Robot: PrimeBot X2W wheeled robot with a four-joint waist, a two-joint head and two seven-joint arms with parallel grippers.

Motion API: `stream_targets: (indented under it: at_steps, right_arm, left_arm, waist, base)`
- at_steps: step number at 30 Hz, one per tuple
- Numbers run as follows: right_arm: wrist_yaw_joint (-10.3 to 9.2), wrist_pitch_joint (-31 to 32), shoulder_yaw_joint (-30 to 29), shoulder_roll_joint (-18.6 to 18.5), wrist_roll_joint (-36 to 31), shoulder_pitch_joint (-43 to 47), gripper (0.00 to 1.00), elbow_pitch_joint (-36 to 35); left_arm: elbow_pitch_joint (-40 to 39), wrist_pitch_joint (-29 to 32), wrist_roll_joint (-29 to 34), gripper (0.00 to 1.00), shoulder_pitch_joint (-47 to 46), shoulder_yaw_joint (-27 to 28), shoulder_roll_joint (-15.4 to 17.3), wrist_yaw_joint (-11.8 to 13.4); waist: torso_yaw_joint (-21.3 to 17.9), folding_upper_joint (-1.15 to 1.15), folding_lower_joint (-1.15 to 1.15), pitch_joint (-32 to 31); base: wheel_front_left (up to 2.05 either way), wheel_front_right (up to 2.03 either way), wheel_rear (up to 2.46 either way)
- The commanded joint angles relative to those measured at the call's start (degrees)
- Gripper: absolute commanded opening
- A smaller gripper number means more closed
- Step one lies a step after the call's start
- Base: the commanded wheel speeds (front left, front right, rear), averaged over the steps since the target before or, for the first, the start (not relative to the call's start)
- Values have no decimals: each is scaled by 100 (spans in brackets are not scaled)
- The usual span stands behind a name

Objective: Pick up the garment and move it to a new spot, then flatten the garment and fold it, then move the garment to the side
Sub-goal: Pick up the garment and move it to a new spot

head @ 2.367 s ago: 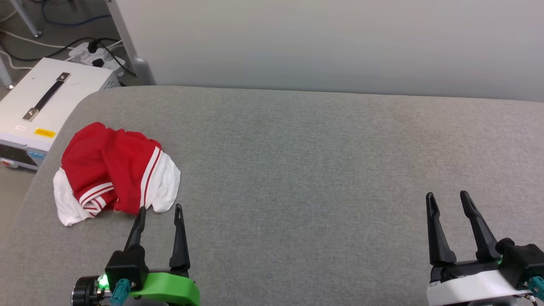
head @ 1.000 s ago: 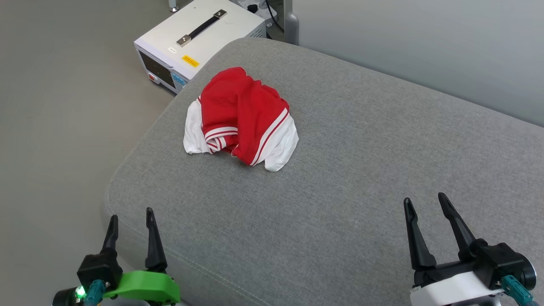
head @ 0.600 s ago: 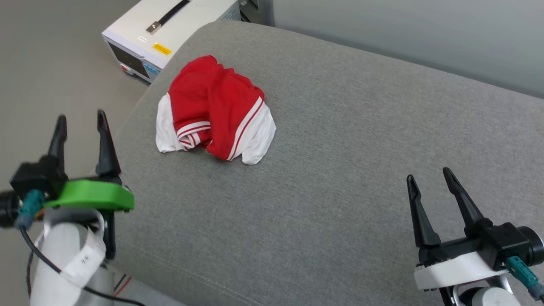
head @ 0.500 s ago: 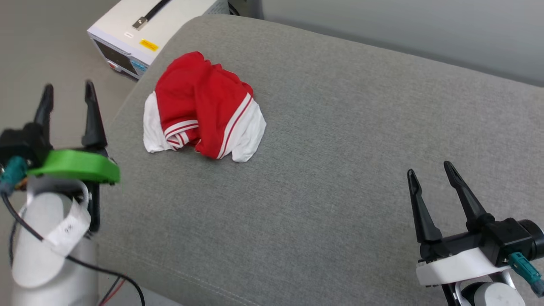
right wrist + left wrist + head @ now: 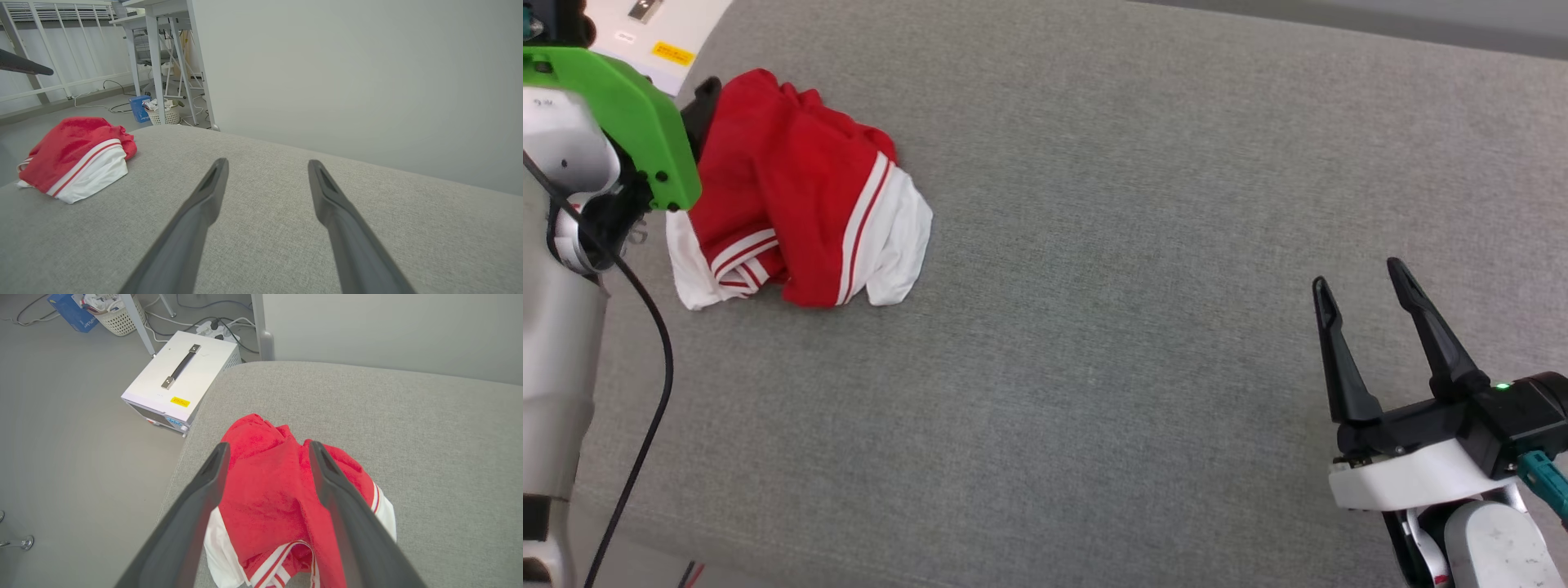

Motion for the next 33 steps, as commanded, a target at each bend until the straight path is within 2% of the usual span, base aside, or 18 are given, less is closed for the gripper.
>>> stream_targets:
  at_steps: [1, 2, 4, 5, 6, 11, 16, 20, 21, 33]
  right_arm:
    - [37, -27, -13, -27, -6, -123, 100, -44]
    - [37, -27, -31, -28, -7, -152, 100, -48]
    - [37, -27, -57, -29, 3, -167, 100, -55]
    - [37, -27, -66, -48, 21, -184, 100, -67]
    - [37, -27, -69, -55, 26, -193, 100, -68]
    - [37, -27, -78, -82, 30, -250, 100, -76]
    - [37, -27, -72, -93, 25, -307, 100, -79]
    - [37, -27, -18, -96, 20, -345, 100, -31]
    - [37, -27, -9, -91, 21, -348, 100, -20]
    - [37, -27, -255, 122, 94, -35, 100, 66]
  left_arm:
    - [20, 337, -192, 100, -105, -195, 143, -15]
    - [39, 815, -445, 100, -134, -499, 328, -15]
    - [99, 1238, -654, 100, -110, -779, 460, -16]
    - [254, 1674, -872, 100, -46, -1091, 571, -16]
    - [346, 1765, -961, 100, -19, -1144, 569, -16]
    - [779, 2086, -1112, 100, 184, -1497, 465, -16]
    - [1234, 2052, -1196, 100, 358, -1680, 234, -16]
    - [1392, 1939, -1313, 100, 440, -1804, 183, -16]
    - [1369, 1906, -1320, 0, 456, -1874, 232, -16]
    - [-59, 613, -1420, 0, 134, -2394, 1084, -16]
  waist:
    - [-320, 0, -1, 269]
    - [-419, 0, -1, 319]
    - [-497, 0, -1, 368]
    - [-592, 0, -1, 451]
    - [-624, 0, -1, 483]
    - [-730, 0, -1, 612]
    - [-776, 0, -1, 736]
    - [-818, 0, -1, 755]
    - [-828, 0, -1, 739]
    - [-654, 0, -1, 6]
  base:
    - [0, 0, 0]
    - [0, 0, 0]
    - [0, 0, 0]
    - [0, 0, 0]
    - [0, 0, 0]
    - [0, 0, 0]
    - [0, 0, 0]
    - [0, 0, 0]
    - [0, 0, 0]
    - [0, 0, 0]
